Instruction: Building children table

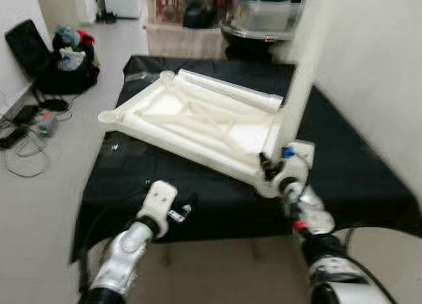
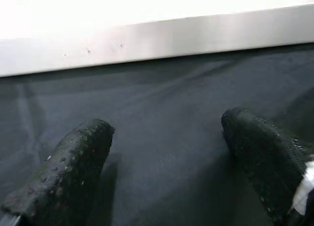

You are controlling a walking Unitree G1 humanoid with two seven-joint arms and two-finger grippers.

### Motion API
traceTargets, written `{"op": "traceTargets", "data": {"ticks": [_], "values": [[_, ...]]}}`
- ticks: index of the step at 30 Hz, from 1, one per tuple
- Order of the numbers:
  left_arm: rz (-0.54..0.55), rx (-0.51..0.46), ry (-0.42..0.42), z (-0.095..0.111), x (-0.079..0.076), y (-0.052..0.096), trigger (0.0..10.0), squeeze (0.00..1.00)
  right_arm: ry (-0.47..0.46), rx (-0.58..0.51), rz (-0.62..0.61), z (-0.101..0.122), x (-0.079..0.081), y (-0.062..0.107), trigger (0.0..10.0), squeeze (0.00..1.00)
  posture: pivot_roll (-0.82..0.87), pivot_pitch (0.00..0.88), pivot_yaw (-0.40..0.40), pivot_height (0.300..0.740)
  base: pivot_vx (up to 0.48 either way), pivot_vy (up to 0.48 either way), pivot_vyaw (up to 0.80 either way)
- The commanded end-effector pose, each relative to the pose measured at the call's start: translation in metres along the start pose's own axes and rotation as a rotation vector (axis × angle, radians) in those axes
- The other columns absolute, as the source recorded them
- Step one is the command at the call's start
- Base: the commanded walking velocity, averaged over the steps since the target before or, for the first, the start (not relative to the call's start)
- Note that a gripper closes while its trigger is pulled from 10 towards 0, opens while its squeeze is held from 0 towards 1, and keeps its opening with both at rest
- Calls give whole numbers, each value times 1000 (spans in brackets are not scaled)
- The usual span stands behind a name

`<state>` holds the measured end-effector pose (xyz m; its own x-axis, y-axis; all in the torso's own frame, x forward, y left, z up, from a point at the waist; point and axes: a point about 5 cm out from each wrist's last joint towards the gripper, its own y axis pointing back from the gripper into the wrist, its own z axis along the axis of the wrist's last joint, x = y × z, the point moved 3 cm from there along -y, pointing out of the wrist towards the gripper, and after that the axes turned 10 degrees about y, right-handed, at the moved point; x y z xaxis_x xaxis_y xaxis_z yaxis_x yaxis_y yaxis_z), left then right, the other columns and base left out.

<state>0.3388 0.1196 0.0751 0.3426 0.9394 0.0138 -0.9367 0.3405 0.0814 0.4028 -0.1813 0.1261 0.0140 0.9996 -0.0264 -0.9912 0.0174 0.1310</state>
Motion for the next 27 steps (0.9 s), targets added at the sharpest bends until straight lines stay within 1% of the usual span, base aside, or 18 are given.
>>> {"op": "traceTargets", "data": {"ticks": [1,4,5,7,8,12,19,22,25,26,27], "values": [[-14,21,-7,-6,-3,1,10000,0,4,-10,-20,1,-6,1,10000,0,49,0,-116,740,0,0,0],[-13,21,-7,-6,-3,1,10000,0,2,-14,-16,1,-6,1,10000,0,49,0,-117,740,0,0,0],[-13,21,-8,-6,-3,1,10000,0,3,-18,-13,2,-6,1,4902,0,49,0,-117,740,0,0,0],[-13,21,-8,-6,-3,1,10000,0,3,-18,-13,2,-6,1,4902,0,49,0,-117,740,0,0,0],[-12,21,-8,-6,-3,1,10000,0,2,-27,-3,2,-5,2,0,0,51,0,-118,740,0,0,0],[-10,21,-9,-6,-2,1,10000,0,8,-41,18,1,-2,4,0,0,53,0,-120,740,0,0,0],[-7,24,-13,-7,-1,2,10000,0,0,-39,0,0,-4,4,0,0,54,0,-118,740,0,0,0],[-7,24,-14,-7,0,1,10000,0,-30,-54,-13,3,-5,4,0,0,54,0,-116,740,0,0,0],[-7,24,-14,-7,0,1,10000,0,-30,-54,-13,3,-5,4,0,0,54,0,-116,740,0,0,0],[-8,23,-14,-6,0,1,10000,0,-63,-73,-19,7,-6,3,0,0,53,0,-114,740,0,0,0],[-8,23,-14,-6,0,1,10000,0,-63,-73,-19,7,-6,3,0,0,53,0,-114,740,0,0,0]]}}
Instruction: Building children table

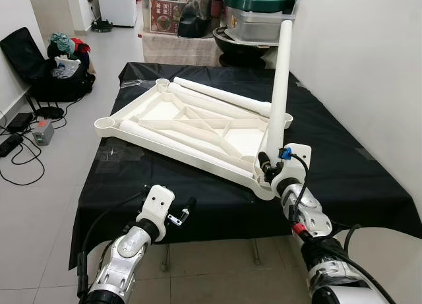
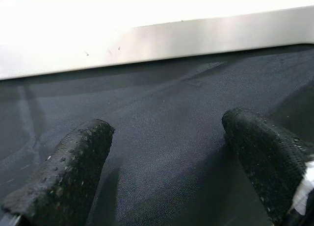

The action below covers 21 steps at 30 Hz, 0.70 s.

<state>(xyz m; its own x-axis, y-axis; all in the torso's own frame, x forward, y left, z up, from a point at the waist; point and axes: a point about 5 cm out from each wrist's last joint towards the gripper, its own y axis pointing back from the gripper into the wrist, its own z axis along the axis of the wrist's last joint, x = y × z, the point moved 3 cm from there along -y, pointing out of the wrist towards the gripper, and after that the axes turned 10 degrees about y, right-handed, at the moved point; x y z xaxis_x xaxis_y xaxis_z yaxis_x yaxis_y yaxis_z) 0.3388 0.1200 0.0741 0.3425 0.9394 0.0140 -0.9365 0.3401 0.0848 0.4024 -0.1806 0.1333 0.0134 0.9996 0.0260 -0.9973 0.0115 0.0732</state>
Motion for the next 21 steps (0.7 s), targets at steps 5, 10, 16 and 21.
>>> {"op": "traceTargets", "data": {"ticks": [5,10,16,21], "values": [[-18,-13,23,8,6,-4,10000,0,-310,-110,25,30,13,-2,0,0,55,0,-106,740,0,0,0],[-76,-74,101,31,14,-8,10000,0,-327,-232,255,63,60,7,0,0,61,0,-104,740,0,0,0],[-86,-122,146,49,23,-8,10000,0,-138,-281,361,60,78,17,0,0,67,0,-107,740,0,0,0],[-100,-209,283,76,36,-6,10000,0,118,-324,343,52,64,20,0,0,65,0,-106,740,0,0,0]]}}
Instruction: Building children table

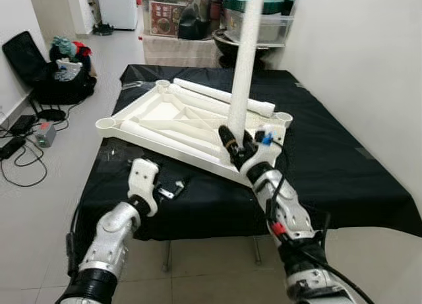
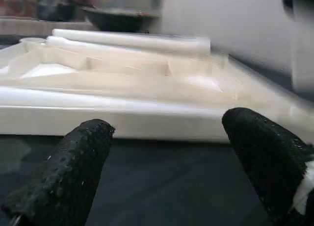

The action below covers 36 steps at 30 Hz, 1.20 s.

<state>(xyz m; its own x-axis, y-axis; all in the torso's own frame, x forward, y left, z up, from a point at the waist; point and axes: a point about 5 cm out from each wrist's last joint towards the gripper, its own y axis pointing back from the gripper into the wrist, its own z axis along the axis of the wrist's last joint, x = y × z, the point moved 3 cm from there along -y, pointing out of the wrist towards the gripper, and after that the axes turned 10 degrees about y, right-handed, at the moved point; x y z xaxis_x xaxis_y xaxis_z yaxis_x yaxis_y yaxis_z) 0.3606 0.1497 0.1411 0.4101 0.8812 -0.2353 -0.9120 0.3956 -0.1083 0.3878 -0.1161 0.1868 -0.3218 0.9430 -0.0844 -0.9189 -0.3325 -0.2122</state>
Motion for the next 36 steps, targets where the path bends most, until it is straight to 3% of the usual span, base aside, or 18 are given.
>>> {"op": "traceTargets", "data": {"ticks": [1,2,4,5,6,7,9,10,13,14,16,23,28,36], "values": [[-18,-23,31,8,-2,-3,10000,0,38,-23,-3,2,-2,1,0,0,65,0,-106,740,0,0,0],[-58,-91,133,28,-3,-2,10000,0,167,-7,-19,-2,-19,9,0,0,66,0,-108,740,0,0,0],[-58,-91,133,28,-3,-2,10000,0,167,-7,-19,-2,-19,9,0,0,66,0,-108,740,0,0,0],[-121,-155,224,47,-9,0,10000,0,275,18,-38,-5,-39,17,0,0,64,0,-106,740,0,0,0],[-121,-155,224,47,-9,0,10000,0,275,18,-38,-5,-39,17,0,0,64,0,-106,740,0,0,0],[-235,-219,325,67,-21,5,10000,0,405,54,-57,-5,-62,28,0,0,60,0,-108,740,0,0,0],[-273,-232,351,71,-26,7,10000,0,450,61,-58,-5,-67,31,0,0,60,0,-108,740,0,0,0],[-341,-248,428,76,-34,9,10000,0,490,58,-54,-4,-70,35,0,0,58,0,-105,740,0,0,0],[-394,-267,496,82,-42,10,10000,0,516,53,-25,-5,-62,37,0,0,56,0,-104,740,0,0,0],[-430,-274,526,85,-47,11,10000,0,568,47,26,-10,-51,38,0,0,57,0,-99,740,0,0,0],[-444,-275,533,86,-50,11,10000,0,595,43,54,-12,-45,39,0,0,58,0,-98,740,0,0,0],[-438,-229,606,85,-48,8,10000,0,629,-52,210,-17,-8,43,0,0,52,0,-86,740,0,0,0],[-399,-201,650,78,-40,6,10000,0,626,-99,224,-11,-1,46,0,0,44,0,-84,740,0,0,0],[-398,-198,631,81,-42,4,10000,0,664,-102,312,-20,13,52,0,0,46,0,-85,740,0,0,0]]}}
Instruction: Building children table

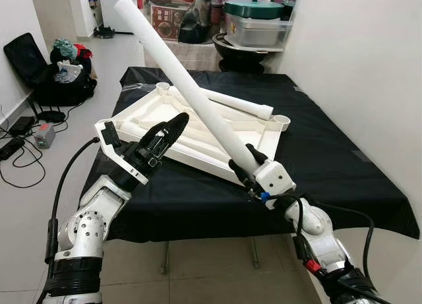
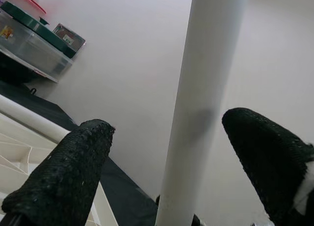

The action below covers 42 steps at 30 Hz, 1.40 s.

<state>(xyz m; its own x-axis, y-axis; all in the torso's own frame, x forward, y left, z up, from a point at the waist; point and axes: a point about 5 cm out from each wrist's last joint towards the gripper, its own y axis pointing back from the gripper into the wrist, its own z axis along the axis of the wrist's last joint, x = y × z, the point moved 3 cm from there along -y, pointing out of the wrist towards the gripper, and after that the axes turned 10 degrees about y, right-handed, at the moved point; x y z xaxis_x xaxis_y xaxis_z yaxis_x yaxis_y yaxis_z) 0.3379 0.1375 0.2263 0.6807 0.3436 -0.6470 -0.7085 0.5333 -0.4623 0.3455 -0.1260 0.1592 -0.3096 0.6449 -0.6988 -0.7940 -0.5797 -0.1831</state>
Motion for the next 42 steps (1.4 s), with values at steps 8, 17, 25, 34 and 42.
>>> {"op": "traceTargets", "data": {"ticks": [8,17,25,34,42], "values": [[-75,69,-19,-9,-16,-11,10000,0,40,-12,111,1,20,1,0,0,43,0,-82,740,0,0,0],[-56,48,-41,-7,-14,-17,10000,0,57,-34,148,4,26,2,0,0,41,0,-81,740,0,0,0],[-49,41,-42,-6,-13,-17,10000,0,59,-33,151,4,26,2,0,0,42,0,-82,740,0,0,0],[-59,-27,-60,2,-15,-16,3765,0,29,-3,108,-2,20,0,0,0,41,0,-86,740,0,0,0],[-84,-33,-68,0,-18,-11,0,0,31,7,94,-3,17,0,0,0,41,0,-88,740,0,0,0]]}}
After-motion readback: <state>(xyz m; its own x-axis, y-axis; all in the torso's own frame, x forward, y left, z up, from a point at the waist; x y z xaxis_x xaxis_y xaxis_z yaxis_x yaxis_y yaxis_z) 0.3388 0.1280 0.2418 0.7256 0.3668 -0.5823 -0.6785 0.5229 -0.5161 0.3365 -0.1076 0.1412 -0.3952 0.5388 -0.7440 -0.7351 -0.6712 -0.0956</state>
